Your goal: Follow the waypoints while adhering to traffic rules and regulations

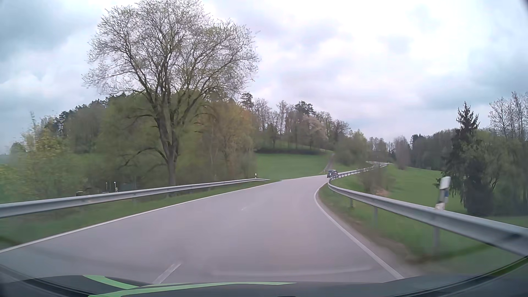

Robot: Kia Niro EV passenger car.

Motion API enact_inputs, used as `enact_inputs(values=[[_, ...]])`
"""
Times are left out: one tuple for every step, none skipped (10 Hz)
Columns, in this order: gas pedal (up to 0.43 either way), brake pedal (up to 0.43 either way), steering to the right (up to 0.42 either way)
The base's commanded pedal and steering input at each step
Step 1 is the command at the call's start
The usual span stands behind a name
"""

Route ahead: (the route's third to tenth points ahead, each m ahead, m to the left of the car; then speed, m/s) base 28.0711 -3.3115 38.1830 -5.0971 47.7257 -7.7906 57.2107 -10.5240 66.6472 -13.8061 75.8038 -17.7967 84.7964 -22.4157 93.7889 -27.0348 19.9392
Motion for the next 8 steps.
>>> enact_inputs(values=[[0.13,0.0,0.035],[0.13,0.0,0.035],[0.13,0.0,0.036],[0.13,0.0,0.036],[0.13,0.0,0.036],[0.138,0.0,0.036],[0.138,0.0,0.036],[0.138,0.0,0.036]])
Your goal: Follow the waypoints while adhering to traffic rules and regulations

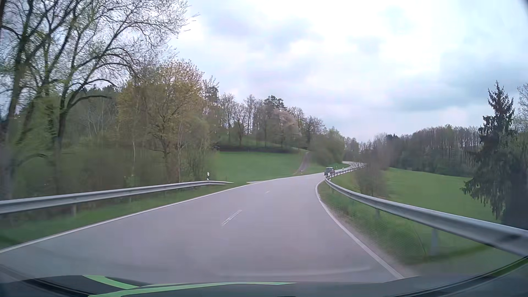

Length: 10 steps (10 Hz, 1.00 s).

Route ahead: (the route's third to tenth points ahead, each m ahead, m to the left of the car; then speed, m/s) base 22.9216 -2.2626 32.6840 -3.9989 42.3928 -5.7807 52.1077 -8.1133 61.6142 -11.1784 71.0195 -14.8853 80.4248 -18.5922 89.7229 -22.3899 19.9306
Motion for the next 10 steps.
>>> enact_inputs(values=[[0.15,0.0,0.036],[0.15,0.0,0.036],[0.15,0.0,0.036],[0.15,0.0,0.036],[0.15,0.0,0.036],[0.157,0.0,0.036],[0.169,0.0,0.036],[0.169,0.0,0.035],[0.169,0.0,0.034],[0.169,0.0,0.033]])
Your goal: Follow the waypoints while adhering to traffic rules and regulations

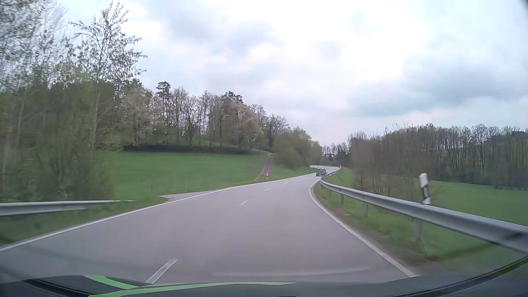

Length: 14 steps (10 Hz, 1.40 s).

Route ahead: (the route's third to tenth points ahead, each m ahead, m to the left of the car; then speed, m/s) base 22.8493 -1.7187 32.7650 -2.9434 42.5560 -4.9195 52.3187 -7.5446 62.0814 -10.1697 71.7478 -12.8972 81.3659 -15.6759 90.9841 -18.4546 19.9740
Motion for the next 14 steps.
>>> enact_inputs(values=[[0.169,0.0,0.032],[0.177,0.0,0.031],[0.177,0.0,0.031],[0.177,0.0,0.031],[0.177,0.0,0.031],[0.177,0.0,0.031],[0.177,0.0,0.031],[0.177,0.0,0.03],[0.177,0.0,0.03],[0.177,0.0,0.03],[0.189,0.0,0.03],[0.189,0.0,0.03],[0.189,0.0,0.03],[0.189,0.0,0.03]])
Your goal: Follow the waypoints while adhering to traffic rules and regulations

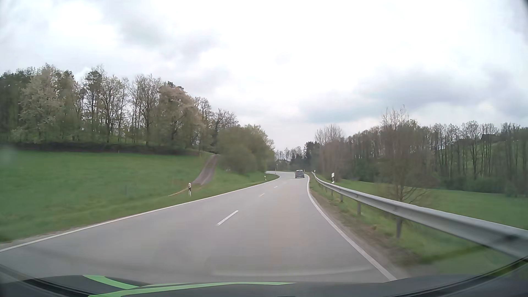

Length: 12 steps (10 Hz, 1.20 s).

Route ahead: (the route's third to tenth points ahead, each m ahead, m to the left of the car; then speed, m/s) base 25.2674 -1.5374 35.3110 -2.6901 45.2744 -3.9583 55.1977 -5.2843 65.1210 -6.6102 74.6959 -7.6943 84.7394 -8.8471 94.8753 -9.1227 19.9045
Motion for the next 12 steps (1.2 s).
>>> enact_inputs(values=[[0.189,0.0,0.03],[0.197,0.0,0.03],[0.197,0.0,0.03],[0.197,0.0,0.03],[0.197,0.0,0.03],[0.209,0.0,0.029],[0.209,0.0,0.028],[0.209,0.0,0.027],[0.22,0.0,0.025],[0.22,0.0,0.023],[0.22,0.0,0.022],[0.22,0.0,0.022]])
